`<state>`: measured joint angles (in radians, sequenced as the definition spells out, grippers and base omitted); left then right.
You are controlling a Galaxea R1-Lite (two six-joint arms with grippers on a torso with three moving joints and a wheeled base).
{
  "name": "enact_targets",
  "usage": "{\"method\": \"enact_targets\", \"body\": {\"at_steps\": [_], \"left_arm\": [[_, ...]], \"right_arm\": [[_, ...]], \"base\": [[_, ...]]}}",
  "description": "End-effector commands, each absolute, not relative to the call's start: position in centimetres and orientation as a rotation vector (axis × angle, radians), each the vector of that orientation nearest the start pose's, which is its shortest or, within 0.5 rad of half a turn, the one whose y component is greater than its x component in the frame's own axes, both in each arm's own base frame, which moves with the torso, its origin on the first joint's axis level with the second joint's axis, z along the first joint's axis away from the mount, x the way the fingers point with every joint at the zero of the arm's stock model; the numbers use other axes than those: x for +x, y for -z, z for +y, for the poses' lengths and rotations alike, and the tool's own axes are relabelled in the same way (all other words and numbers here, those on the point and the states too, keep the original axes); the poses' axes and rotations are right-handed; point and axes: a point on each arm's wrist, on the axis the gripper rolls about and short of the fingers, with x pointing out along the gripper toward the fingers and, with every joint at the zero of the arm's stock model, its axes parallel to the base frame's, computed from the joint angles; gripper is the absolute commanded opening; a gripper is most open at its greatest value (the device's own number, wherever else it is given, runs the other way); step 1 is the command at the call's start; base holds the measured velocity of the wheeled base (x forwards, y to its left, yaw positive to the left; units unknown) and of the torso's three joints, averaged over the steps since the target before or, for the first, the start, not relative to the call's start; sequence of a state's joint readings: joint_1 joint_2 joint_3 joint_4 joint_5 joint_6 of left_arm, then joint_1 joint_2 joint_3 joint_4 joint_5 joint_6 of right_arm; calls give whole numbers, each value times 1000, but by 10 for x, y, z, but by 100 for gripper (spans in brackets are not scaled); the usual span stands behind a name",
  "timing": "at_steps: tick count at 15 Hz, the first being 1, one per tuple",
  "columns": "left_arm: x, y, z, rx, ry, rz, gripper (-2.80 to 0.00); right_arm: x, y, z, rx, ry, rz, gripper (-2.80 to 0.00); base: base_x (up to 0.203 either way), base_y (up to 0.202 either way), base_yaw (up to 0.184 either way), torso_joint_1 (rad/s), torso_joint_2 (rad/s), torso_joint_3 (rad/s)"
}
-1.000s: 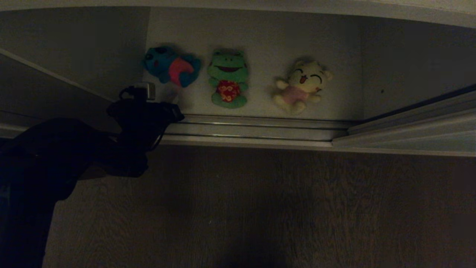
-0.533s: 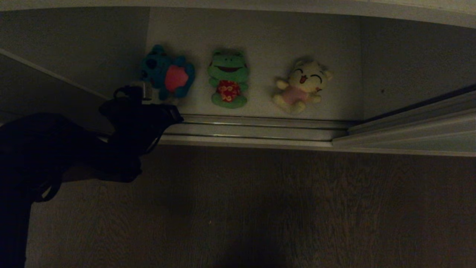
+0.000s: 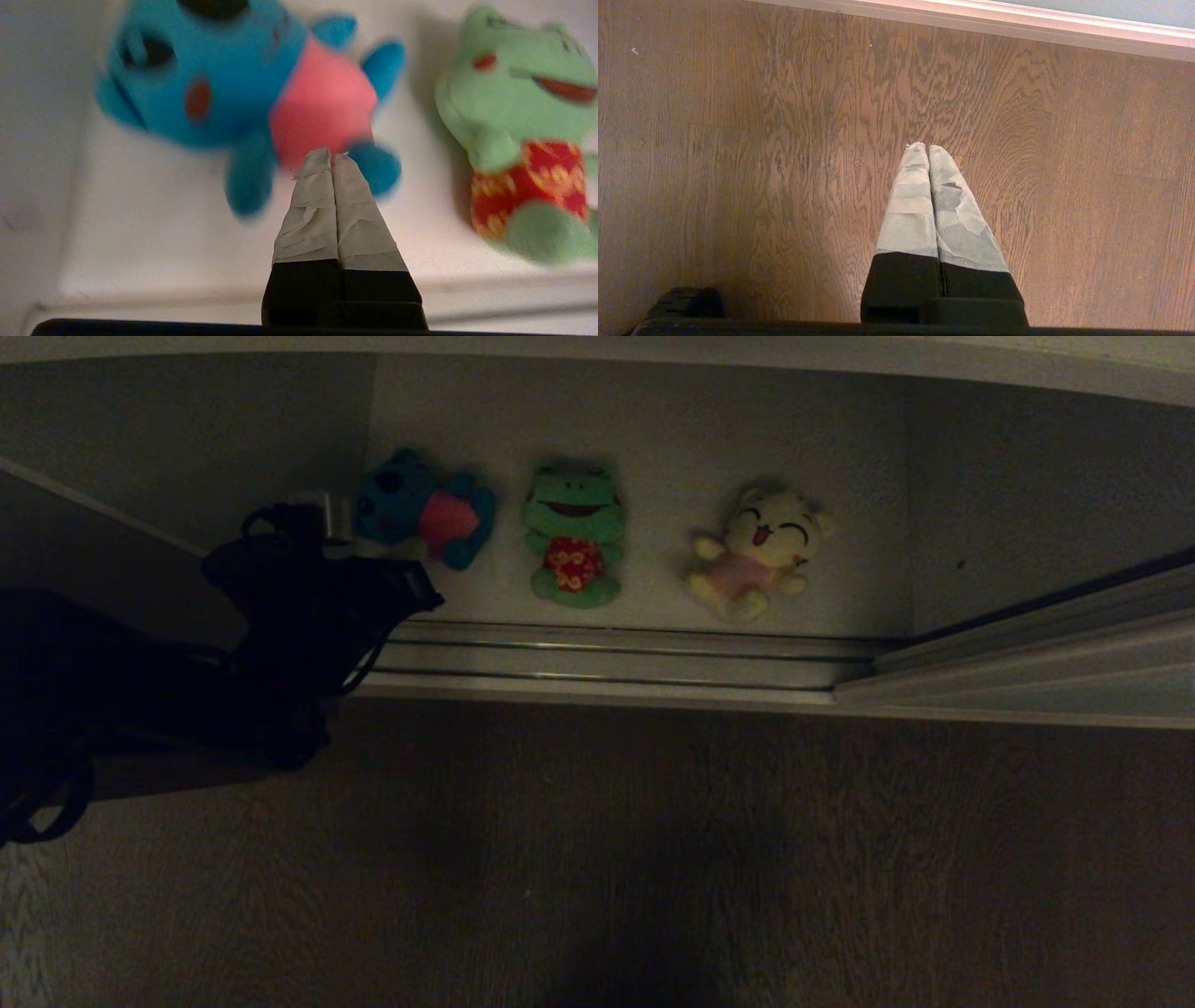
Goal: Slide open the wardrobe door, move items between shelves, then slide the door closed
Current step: Place the blue doll on the higher shelf
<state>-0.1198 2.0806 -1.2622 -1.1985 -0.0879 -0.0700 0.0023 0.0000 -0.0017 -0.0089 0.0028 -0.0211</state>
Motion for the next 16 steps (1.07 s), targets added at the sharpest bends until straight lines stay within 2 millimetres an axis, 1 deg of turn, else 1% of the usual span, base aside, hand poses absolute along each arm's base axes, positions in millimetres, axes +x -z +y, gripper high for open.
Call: {"method": "enact_targets", "body": {"at_steps": [1, 4, 5, 9, 13, 16], "left_arm": [[412, -230, -51, -57, 210, -389, 0], [415, -231, -52, -54, 212, -395, 0], [421, -226, -53, -45, 211, -382, 0], [443, -220, -55, -35, 208, -305, 0], [461, -211, -58, -30, 209, -309, 0], [463, -208, -58, -30, 208, -306, 0]], "right_arm": [[-23, -77, 0, -21, -5, -12, -280], [-23, -77, 0, -21, -6, -12, -280], [-23, -77, 0, -21, -4, -12, -280], [-23, -77, 0, -21, -4, -12, -280], [-23, -77, 0, -21, -5, -12, -280], [-23, -77, 0, -21, -5, -12, -280]], "base": [[0, 0, 0, 0, 0, 0], [0, 0, 0, 0, 0, 0], [0, 0, 0, 0, 0, 0], [0, 0, 0, 0, 0, 0], [0, 0, 0, 0, 0, 0], [0, 0, 0, 0, 0, 0]]}}
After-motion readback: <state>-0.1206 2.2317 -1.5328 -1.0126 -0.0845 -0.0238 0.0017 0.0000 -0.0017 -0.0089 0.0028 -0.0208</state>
